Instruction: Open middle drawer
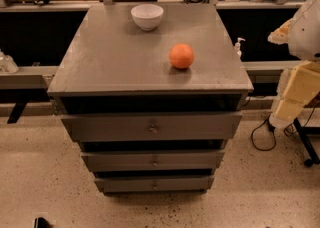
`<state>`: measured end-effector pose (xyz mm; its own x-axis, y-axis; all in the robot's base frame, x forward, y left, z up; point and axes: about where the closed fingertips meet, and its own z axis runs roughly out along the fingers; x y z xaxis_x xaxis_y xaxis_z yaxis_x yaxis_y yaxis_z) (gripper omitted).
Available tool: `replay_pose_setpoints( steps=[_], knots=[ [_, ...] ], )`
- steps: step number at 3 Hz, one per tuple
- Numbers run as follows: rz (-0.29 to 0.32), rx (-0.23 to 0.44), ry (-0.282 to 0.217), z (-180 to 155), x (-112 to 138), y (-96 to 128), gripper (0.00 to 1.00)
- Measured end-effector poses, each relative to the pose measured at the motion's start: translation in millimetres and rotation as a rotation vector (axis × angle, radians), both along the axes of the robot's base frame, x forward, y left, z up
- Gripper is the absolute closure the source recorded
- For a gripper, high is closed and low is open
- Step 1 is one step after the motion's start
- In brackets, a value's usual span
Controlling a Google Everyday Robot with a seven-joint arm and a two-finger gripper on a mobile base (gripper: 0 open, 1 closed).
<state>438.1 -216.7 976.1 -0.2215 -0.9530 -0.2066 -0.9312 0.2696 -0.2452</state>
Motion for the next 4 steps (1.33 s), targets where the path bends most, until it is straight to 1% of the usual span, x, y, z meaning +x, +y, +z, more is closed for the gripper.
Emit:
replay_pose_setpoints(
  steps=[1,2,3,4],
  knots=[
    [0.000,0.000,0.000,0,0,0,0.00],
    [0.004,-0.006,-0.028,-16,1,6,0.00],
    [0.011,0.007,-0.082,-49,-18,19,0.00],
    [-0.002,0.009,-0.086,-83,-17,18,0.00]
  ],
)
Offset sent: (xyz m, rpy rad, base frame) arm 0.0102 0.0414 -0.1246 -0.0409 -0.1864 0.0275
